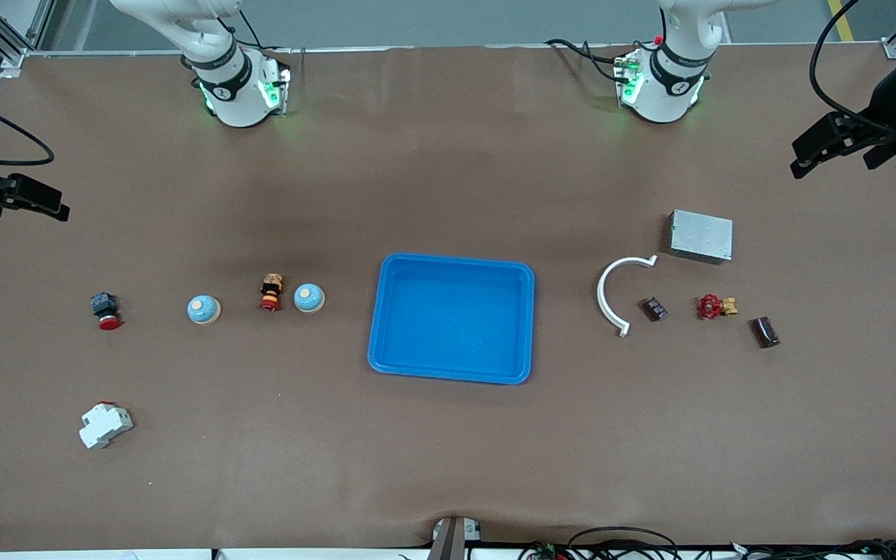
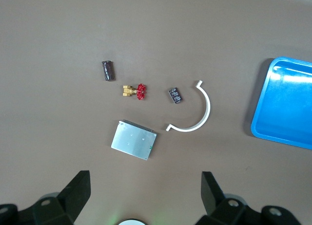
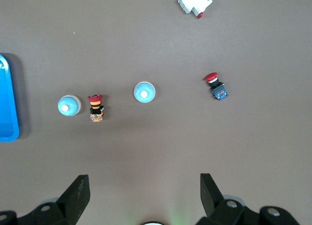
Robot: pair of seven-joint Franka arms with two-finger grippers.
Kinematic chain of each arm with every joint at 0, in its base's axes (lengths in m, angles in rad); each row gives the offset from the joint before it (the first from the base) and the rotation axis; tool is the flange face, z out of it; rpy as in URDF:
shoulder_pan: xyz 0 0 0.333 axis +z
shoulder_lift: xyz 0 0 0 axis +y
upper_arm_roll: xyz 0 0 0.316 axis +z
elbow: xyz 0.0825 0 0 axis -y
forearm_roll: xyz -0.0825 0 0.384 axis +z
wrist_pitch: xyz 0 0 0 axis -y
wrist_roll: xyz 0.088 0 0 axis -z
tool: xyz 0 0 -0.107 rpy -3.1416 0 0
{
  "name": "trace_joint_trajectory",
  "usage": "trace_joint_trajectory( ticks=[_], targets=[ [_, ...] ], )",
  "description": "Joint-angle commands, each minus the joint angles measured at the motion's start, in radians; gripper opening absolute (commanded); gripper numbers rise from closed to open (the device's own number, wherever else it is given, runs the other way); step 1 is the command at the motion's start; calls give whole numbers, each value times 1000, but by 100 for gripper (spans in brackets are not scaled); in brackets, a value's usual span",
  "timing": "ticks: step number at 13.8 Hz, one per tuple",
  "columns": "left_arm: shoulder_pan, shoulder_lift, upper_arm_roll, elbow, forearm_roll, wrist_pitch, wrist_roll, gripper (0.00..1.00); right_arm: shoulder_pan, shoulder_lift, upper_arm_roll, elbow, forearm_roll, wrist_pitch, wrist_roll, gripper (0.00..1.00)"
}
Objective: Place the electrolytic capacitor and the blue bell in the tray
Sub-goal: 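Reach the left gripper to the capacitor while the right gripper nears the bell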
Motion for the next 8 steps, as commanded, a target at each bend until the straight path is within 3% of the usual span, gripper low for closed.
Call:
trace_joint_trajectory(
  ticks=[1, 5, 8],
  targets=[
    [3, -8, -3, 4, 11, -10, 18, 100, -8, 4, 7, 12, -4, -14, 1, 100],
    [3, -4, -8, -2, 9, -14, 22, 100, -9, 4, 7, 15, -5, -13, 2, 100],
    [-3, 21, -12, -70, -23, -53, 5, 100, -3, 13, 7, 15, -4, -11, 2, 100]
  ],
)
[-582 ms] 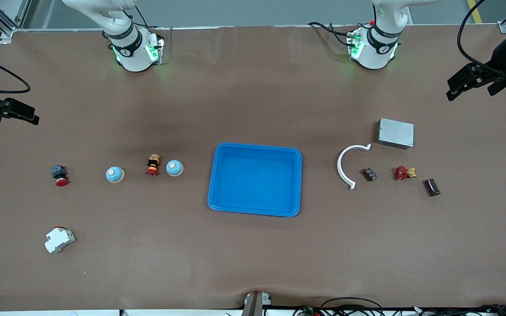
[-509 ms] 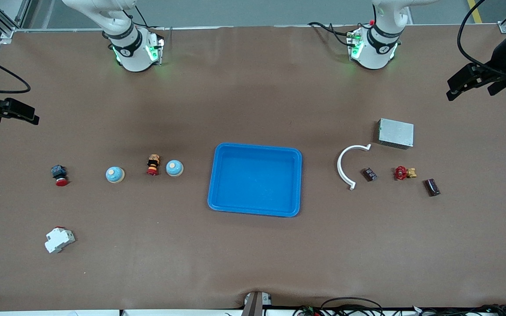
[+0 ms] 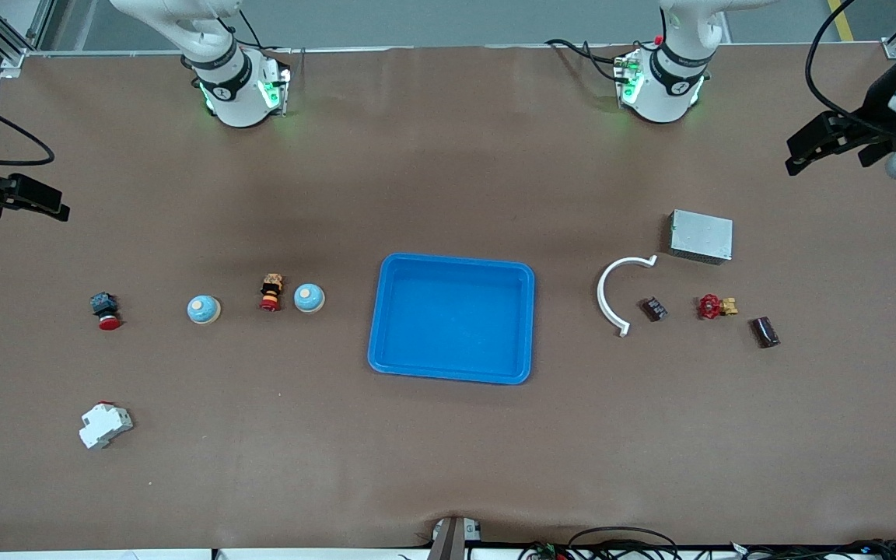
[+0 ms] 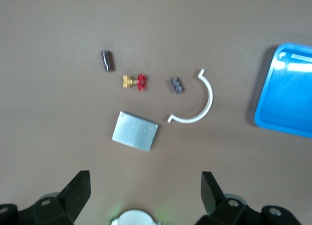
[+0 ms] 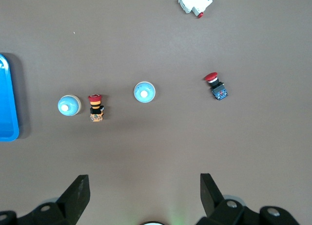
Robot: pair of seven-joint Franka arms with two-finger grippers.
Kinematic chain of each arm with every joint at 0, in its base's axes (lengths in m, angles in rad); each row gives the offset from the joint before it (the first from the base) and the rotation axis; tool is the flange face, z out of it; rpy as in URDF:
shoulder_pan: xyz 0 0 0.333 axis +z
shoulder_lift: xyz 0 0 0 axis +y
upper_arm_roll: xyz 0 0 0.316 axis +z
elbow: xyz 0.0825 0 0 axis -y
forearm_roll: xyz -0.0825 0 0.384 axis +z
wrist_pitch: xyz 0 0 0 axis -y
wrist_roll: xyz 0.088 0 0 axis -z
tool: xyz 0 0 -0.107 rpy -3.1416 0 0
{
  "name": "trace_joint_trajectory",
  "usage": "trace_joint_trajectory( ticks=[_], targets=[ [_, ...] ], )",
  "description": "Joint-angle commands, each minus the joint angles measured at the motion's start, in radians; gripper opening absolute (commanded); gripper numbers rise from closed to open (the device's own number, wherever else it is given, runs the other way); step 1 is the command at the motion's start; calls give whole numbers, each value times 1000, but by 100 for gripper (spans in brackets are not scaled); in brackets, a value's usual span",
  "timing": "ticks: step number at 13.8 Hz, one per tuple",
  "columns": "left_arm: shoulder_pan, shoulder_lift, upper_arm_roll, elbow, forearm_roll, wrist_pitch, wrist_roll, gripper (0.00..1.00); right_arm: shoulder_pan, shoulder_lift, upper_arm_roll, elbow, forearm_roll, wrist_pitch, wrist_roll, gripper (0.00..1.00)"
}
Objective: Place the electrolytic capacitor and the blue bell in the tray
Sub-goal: 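Reach the left gripper to the capacitor while the right gripper nears the bell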
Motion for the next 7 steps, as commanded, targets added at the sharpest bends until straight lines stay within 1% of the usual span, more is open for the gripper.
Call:
trace_joint_trajectory(
  ticks=[1, 4, 6, 7],
  targets=[
    [1, 12, -6, -102, -23, 44, -10, 100, -1, 15, 8, 15, -4, -9, 2, 100],
    [1, 14, -8, -286, -23, 278, -14, 100, 15, 41, 9, 17, -2, 2, 4, 100],
    [-1, 46, -8, -385, -23, 441, -33, 100, 35, 62, 9, 18, 1, 2, 4, 100],
    [-2, 75, -10, -425, -25, 513, -74, 100, 48, 67, 9, 18, 1, 2, 5, 100]
  ],
)
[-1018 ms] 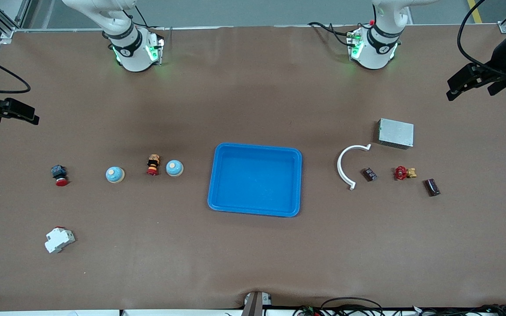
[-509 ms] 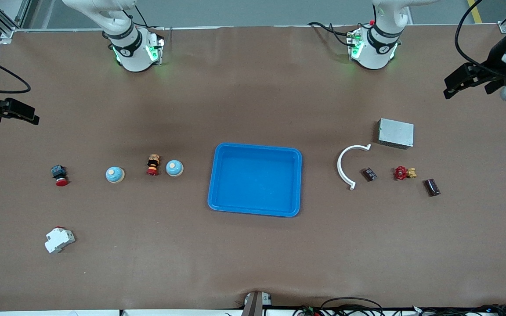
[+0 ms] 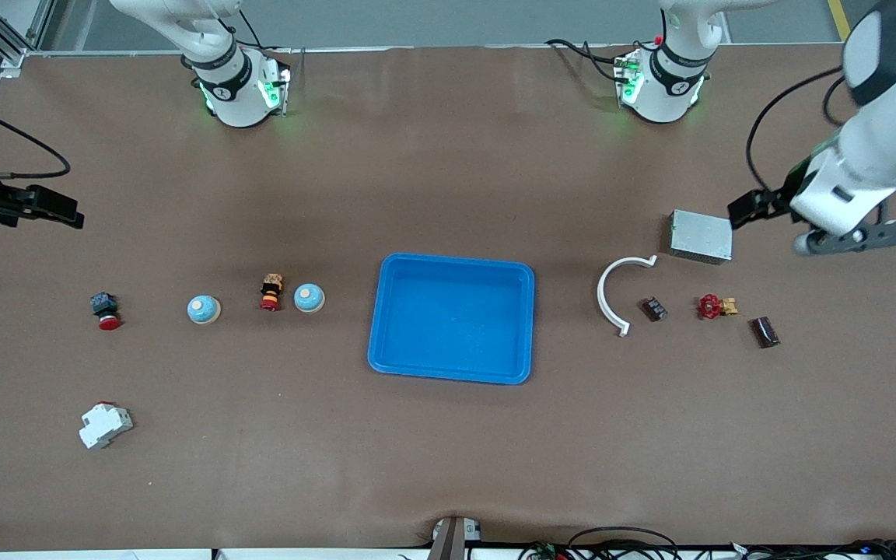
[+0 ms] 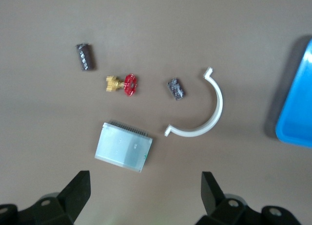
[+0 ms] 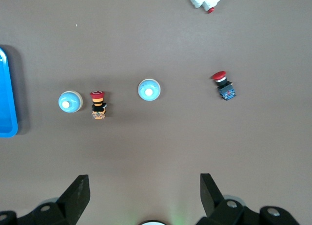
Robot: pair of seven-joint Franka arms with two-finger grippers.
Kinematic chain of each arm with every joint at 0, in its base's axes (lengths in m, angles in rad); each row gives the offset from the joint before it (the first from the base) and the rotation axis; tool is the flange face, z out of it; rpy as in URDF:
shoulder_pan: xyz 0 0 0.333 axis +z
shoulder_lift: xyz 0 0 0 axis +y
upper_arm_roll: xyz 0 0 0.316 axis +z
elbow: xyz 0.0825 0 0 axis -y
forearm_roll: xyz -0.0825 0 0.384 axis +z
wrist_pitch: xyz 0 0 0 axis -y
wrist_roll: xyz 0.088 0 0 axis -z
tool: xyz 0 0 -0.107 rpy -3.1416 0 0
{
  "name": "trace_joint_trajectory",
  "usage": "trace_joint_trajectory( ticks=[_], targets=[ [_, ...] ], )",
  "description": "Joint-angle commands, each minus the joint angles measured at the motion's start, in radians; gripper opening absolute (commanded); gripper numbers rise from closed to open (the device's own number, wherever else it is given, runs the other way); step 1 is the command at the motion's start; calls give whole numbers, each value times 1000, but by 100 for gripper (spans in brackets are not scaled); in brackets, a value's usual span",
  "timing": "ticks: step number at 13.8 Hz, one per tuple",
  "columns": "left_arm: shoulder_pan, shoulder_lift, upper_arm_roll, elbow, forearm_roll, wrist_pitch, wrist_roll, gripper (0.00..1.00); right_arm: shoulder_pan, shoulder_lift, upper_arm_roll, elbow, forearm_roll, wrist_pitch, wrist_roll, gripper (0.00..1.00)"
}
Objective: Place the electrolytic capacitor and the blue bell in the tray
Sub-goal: 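Reach the left gripper to the capacitor while the right gripper nears the bell, then grasp the capacitor with the left gripper while the right gripper grips the bell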
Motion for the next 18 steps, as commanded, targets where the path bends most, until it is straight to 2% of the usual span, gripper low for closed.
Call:
trace_joint_trajectory(
  ticks=[1, 3, 5, 6, 11, 15, 18],
  targets=[
    [-9, 45, -4, -119, -22, 191, -96, 100, 34, 31, 1, 13, 1, -6, 9, 100],
    [-24, 121, -6, -165, -22, 313, -197, 100, 93, 47, 1, -5, 6, -4, 51, 100],
    [-26, 203, -6, -182, -22, 408, -280, 99, 157, 51, 1, -21, 21, 8, 236, 100],
    [-27, 241, -6, -181, -20, 434, -305, 88, 194, 49, 1, -44, 21, 32, 296, 100],
    [-33, 349, -6, -251, -20, 662, -391, 87, 277, 49, 3, -206, 21, 230, 347, 100],
    [-29, 430, -4, -251, -20, 764, -431, 81, 344, 52, 3, -363, 32, 452, 447, 100],
    [-26, 442, -1, -258, -7, 764, -428, 66, 363, 106, 3, -400, 81, 546, 452, 100]
  ],
)
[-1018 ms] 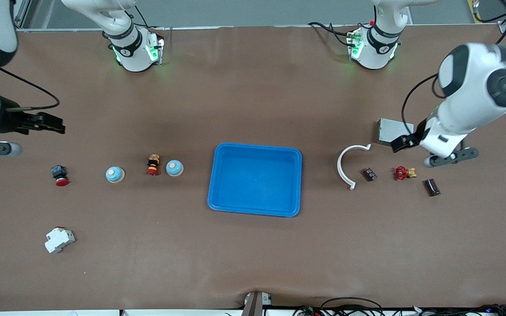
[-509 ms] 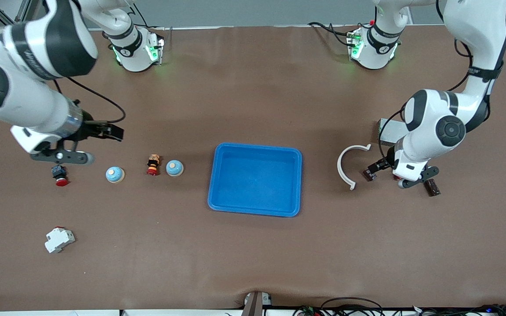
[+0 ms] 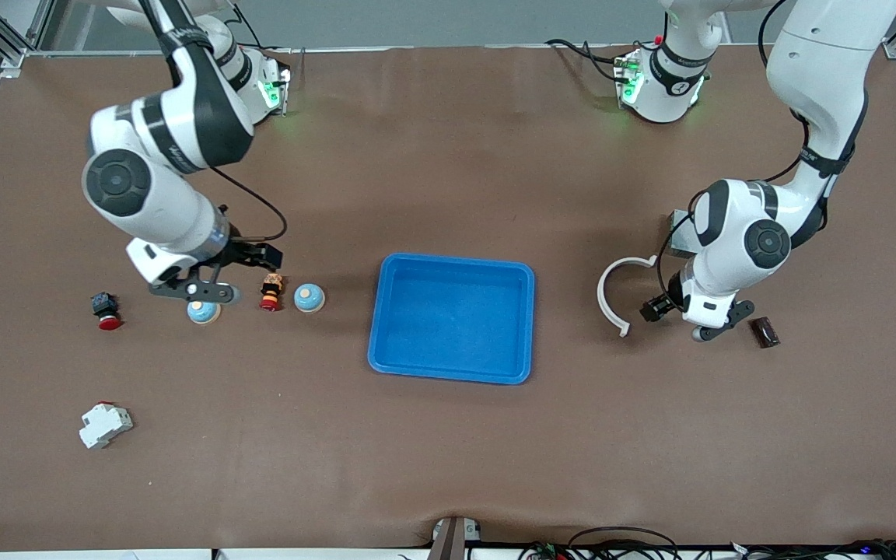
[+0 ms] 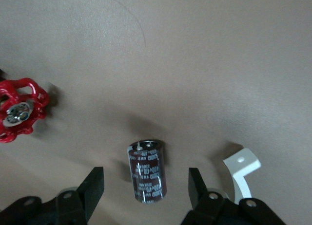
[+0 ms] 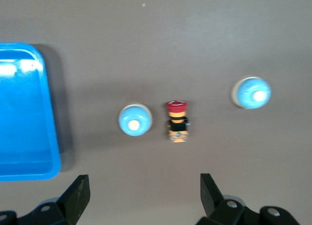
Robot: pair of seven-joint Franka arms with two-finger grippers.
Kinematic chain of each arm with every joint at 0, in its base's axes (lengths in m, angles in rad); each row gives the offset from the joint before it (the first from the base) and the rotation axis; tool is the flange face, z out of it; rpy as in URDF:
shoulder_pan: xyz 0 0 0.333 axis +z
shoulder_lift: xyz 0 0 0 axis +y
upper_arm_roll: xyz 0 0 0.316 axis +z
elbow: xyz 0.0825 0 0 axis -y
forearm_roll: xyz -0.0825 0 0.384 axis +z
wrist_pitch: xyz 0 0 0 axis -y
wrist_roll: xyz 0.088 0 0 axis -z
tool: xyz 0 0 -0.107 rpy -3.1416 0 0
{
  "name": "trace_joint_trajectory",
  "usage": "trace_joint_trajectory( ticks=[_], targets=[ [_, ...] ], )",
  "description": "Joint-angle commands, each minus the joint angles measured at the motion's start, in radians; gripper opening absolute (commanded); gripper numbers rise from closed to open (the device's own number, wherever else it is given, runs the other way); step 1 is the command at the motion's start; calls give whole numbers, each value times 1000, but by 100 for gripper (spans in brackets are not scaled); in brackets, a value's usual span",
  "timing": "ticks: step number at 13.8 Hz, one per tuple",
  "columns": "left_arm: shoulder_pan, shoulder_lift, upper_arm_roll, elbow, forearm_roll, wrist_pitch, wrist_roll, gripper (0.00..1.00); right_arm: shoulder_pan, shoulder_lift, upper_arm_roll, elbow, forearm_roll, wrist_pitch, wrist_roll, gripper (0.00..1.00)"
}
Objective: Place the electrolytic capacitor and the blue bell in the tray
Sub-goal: 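Grasp the capacitor with the left gripper while the right gripper grips the bell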
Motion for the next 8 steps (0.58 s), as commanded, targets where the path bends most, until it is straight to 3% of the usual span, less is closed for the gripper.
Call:
trace_joint_trajectory(
  ticks=[1, 4, 5, 6, 8],
  targets=[
    [2, 2, 0, -13, -5, 15, -4, 60, 21, 46, -8, -17, 37, 67, 15, 100],
    [0, 22, 2, -5, -2, 15, -4, 34, 46, 109, -8, -17, 38, 139, 13, 100],
    [0, 21, 2, -1, -2, 14, 2, 7, 46, 128, -8, -17, 38, 158, 13, 100],
    [0, 9, 3, 4, -1, 8, 7, 0, 47, 145, -8, -14, 37, 167, 9, 100],
    [2, -28, 2, 30, 1, -34, 30, 0, 47, 187, -8, -14, 37, 219, -22, 100]
  ],
)
